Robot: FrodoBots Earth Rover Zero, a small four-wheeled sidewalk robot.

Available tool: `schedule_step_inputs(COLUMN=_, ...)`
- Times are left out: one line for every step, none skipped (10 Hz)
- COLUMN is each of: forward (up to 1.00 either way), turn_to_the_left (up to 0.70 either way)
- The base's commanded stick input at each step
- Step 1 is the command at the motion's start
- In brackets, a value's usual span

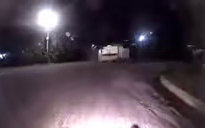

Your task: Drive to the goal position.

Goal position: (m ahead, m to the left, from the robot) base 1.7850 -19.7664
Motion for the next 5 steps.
schedule_step_inputs(forward=0.70, turn_to_the_left=0.00)
schedule_step_inputs(forward=0.70, turn_to_the_left=0.00)
schedule_step_inputs(forward=0.70, turn_to_the_left=0.00)
schedule_step_inputs(forward=0.70, turn_to_the_left=0.00)
schedule_step_inputs(forward=0.70, turn_to_the_left=-0.19)
